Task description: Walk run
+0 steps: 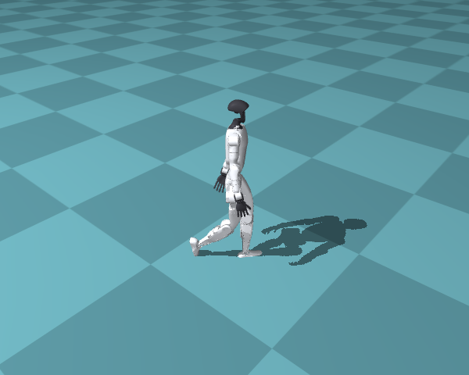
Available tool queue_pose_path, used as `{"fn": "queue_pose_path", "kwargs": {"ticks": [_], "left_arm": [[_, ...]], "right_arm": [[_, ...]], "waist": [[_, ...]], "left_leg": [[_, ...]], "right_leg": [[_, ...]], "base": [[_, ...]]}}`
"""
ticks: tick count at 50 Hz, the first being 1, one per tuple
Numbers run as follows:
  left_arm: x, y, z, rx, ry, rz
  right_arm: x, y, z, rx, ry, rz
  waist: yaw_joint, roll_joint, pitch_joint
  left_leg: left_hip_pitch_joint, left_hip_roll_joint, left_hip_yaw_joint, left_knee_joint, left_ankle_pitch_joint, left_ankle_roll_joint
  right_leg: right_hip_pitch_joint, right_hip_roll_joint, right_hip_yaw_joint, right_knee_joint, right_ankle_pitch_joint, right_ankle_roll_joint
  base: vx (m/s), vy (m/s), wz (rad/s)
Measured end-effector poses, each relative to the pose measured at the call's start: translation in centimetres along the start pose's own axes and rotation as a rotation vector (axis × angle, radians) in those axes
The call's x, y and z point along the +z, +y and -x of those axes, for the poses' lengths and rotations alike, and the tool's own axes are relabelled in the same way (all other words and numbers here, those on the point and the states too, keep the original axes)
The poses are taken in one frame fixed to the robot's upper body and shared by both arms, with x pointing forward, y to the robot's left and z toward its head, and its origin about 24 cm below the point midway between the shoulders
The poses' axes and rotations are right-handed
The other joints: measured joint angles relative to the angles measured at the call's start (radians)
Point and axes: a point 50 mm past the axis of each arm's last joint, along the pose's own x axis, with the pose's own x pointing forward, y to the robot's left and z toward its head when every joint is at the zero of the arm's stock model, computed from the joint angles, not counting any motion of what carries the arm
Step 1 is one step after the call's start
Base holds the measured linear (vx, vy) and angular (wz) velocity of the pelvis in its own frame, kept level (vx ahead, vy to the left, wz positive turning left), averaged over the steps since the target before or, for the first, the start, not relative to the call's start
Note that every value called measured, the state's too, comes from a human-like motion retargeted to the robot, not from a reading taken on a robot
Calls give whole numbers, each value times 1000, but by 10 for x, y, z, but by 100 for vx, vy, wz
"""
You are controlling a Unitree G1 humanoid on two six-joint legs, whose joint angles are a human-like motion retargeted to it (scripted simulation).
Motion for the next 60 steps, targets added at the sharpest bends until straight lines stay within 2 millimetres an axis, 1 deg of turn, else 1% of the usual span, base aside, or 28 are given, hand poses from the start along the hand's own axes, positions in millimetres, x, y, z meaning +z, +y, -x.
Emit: {"fn": "queue_pose_path", "kwargs": {"ticks": [2,5,7,9,12,15,17,18,20,22,23,25,27,28,30,33,37,41,43,45,48,50,52,53,55,57,58,60], "left_arm": [[62,9,6,73,-187,-72],[156,14,32,170,-514,-230],[211,13,61,231,-719,-326],[256,12,96,288,-905,-401],[305,11,148,355,-1122,-494],[331,14,189,406,-1246,-565],[337,18,200,429,-1263,-586],[336,21,199,436,-1253,-586],[329,26,187,436,-1198,-569],[308,29,158,405,-1088,-538],[293,30,139,383,-1017,-525],[254,28,98,332,-854,-497],[210,26,64,295,-671,-454],[186,27,51,277,-567,-440],[134,27,28,222,-359,-427],[58,19,8,184,-125,-389],[-20,-4,-1,89,14,-276],[-77,-30,1,-38,139,-193],[-97,-40,4,-79,201,-193],[-112,-45,7,-108,273,-203],[-121,-41,10,-130,339,-211],[-118,-36,10,-118,341,-210],[-103,-30,7,-78,290,-189],[-89,-25,4,-55,247,-176],[-48,-8,1,-3,144,-171],[3,11,2,59,32,-167],[32,19,6,92,-33,-168],[93,31,17,159,-197,-178]], "right_arm": [[-42,24,7,63,140,-31],[-98,64,29,193,315,-69],[-126,87,46,300,400,-77],[-147,107,62,407,467,-65],[-168,132,82,528,545,-36],[-176,147,93,601,586,-11],[-176,149,94,622,597,-8],[-175,148,93,621,601,-8],[-171,139,87,591,608,-12],[-166,126,79,512,599,-30],[-162,121,75,464,585,-46],[-149,106,63,369,530,-92],[-125,80,44,273,448,-134],[-110,69,35,228,408,-154],[-74,47,17,121,304,-194],[-10,16,-1,-46,67,-244],[76,-30,0,-182,-280,-224],[142,-66,19,-259,-529,-127],[160,-81,28,-306,-596,-77],[165,-89,32,-350,-605,-47],[141,-83,22,-365,-498,-65],[109,-70,12,-328,-378,-87],[69,-46,2,-236,-233,-91],[49,-31,-1,-179,-155,-89],[12,-6,-2,-82,4,-103],[-22,25,2,24,145,-117],[-38,39,7,76,204,-118],[-67,64,18,175,302,-119]], "waist": [[0,80,5],[-1,108,11],[-47,134,13],[-113,145,16],[-202,136,28],[-243,110,48],[-223,106,55],[-206,107,49],[-201,119,25],[-223,116,-9],[-252,128,-16],[-265,146,-23],[-278,156,-1],[-278,169,18],[-241,88,-19],[-200,32,-13],[-68,-34,13],[34,-26,42],[65,-19,49],[81,-32,47],[91,-38,17],[129,-41,-17],[132,-39,-39],[103,-41,-37],[60,-82,4],[90,-35,9],[91,0,10],[52,37,22]], "left_leg": [[93,38,-51,-67,-4,-1],[205,4,-128,-142,-4,-13],[277,-7,-189,-187,-7,-17],[329,-32,-272,-208,-14,-19],[410,-68,-400,-218,-35,-33],[505,-76,-470,-225,-55,-64],[562,-57,-459,-226,-43,-104],[582,-51,-441,-222,-23,-127],[596,-32,-426,-197,60,-193],[603,-40,-449,-148,237,-289],[601,-30,-479,-100,359,-353],[566,3,-444,49,609,-498],[441,30,-350,361,706,-524],[376,75,-327,541,706,-524],[306,-34,-346,551,706,-511],[148,-1,-217,612,524,-347],[-55,57,-72,504,332,-231],[-158,94,-71,118,294,-178],[-182,97,-39,-82,258,-140],[-197,56,-97,-252,194,-147],[-190,45,-85,-271,156,-180],[-180,91,20,-177,159,-194],[-164,80,-47,-118,255,-174],[-168,48,-145,-64,238,-152],[-129,-74,-266,31,145,-127],[-39,42,-158,10,111,-132],[10,93,-127,-21,109,-140],[94,93,-143,-78,103,-146]], "right_leg": [[-90,23,-57,39,-98,-89],[-217,-52,-59,76,-253,-216],[-294,-115,-71,-7,-351,-260],[-355,-195,-81,-144,-395,-248],[-414,-278,-73,-409,-399,-216],[-474,-294,29,-645,-454,-198],[-489,-287,8,-779,-499,-102],[-494,-295,-83,-798,-516,-98],[-511,-262,-92,-747,-501,-236],[-517,-306,-255,-642,-476,-239],[-511,-294,-185,-612,-427,-236],[-489,-269,-62,-536,-450,-264],[-450,-273,-81,-462,-526,-288],[-401,-246,-138,-457,-551,-307],[-315,-261,-139,-542,-546,-345],[-208,-211,-42,-616,-548,-359],[-86,-180,-13,-674,-548,-390],[27,-100,55,-690,-594,-422],[81,-76,71,-687,-616,-433],[130,-85,67,-677,-606,-427],[184,-80,60,-635,-488,-366],[204,-88,49,-576,-315,-294],[195,-84,40,-455,-93,-188],[161,-74,39,-338,-23,-146],[49,-89,32,21,0,-51],[-24,-72,-25,75,-15,-100],[-70,-37,-51,77,-62,-154],[-168,-8,-75,88,-159,-200]], "base": [[113,8,156],[113,-12,169],[110,-24,237],[87,-26,261],[102,-53,226],[85,-58,118],[114,-82,-8],[105,-72,-36],[95,-58,-3],[131,-80,76],[132,-81,107],[121,-68,63],[108,-41,3],[95,-55,-49],[86,-80,-97],[99,-66,-103],[104,-51,-189],[101,-33,-146],[124,-21,-78],[110,-14,-41],[150,-11,-29],[145,-6,-81],[143,-4,-22],[131,-12,66],[129,-23,72],[110,-23,-44],[93,-20,-9],[83,-19,84]]}}
